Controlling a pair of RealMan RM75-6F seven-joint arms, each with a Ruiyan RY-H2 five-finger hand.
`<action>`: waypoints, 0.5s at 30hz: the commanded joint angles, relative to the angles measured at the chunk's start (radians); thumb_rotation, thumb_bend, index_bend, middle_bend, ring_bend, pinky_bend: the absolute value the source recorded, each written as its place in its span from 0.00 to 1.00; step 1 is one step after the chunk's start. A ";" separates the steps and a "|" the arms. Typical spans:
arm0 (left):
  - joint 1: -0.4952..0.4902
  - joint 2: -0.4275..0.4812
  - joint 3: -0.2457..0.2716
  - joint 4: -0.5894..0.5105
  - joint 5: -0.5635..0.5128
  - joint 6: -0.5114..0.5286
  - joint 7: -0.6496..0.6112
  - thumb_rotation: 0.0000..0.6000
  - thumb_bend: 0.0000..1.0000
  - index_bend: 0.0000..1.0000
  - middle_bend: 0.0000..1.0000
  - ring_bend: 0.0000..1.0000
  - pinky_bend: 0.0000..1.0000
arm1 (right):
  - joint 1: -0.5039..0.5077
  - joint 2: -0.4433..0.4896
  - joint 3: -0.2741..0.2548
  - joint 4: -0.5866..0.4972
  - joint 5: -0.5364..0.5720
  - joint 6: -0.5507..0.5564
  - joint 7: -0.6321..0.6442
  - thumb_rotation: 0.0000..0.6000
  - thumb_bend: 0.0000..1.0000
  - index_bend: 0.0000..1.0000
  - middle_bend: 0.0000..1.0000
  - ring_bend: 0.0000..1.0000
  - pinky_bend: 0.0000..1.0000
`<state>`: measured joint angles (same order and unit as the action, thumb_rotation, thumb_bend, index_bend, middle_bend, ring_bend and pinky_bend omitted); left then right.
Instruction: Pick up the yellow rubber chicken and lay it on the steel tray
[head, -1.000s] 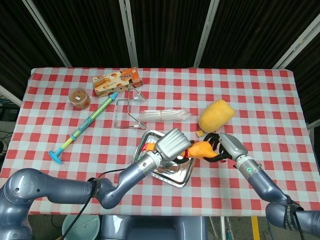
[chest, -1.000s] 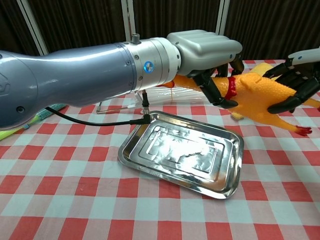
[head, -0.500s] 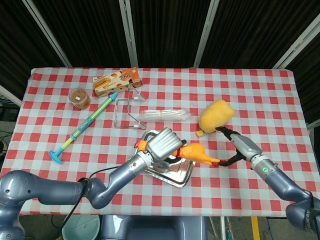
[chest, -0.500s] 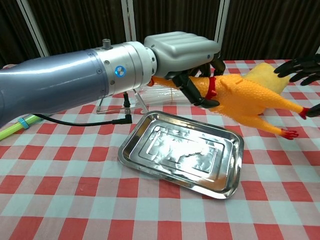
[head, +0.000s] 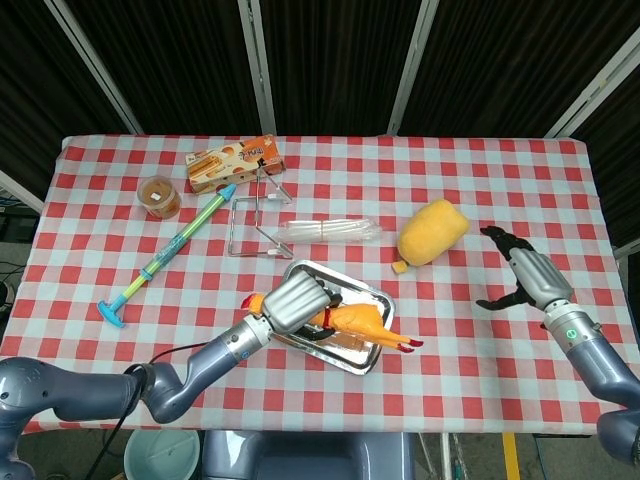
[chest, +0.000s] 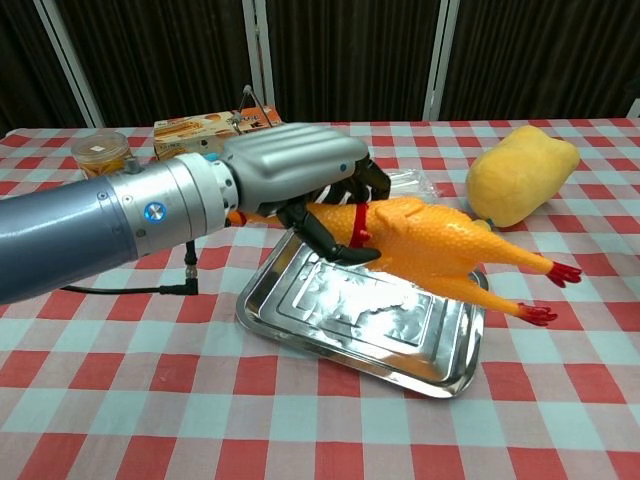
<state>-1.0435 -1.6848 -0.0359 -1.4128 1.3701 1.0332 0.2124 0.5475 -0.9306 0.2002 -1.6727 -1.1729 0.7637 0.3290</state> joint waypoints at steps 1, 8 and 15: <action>0.045 -0.056 0.030 0.092 0.037 0.012 -0.089 1.00 0.52 0.57 0.64 0.58 0.61 | -0.014 -0.011 0.006 0.009 -0.006 0.027 0.016 1.00 0.11 0.00 0.00 0.00 0.04; 0.074 -0.140 0.022 0.228 0.035 -0.025 -0.177 1.00 0.38 0.48 0.57 0.51 0.51 | -0.024 -0.023 0.008 0.018 -0.035 0.052 0.046 1.00 0.11 0.00 0.00 0.00 0.04; 0.086 -0.156 0.005 0.240 0.033 -0.053 -0.138 1.00 0.09 0.11 0.19 0.15 0.13 | -0.033 -0.027 0.007 0.022 -0.049 0.065 0.070 1.00 0.11 0.00 0.00 0.00 0.04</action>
<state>-0.9613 -1.8461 -0.0266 -1.1624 1.4060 0.9903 0.0598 0.5160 -0.9570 0.2070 -1.6515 -1.2210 0.8274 0.3968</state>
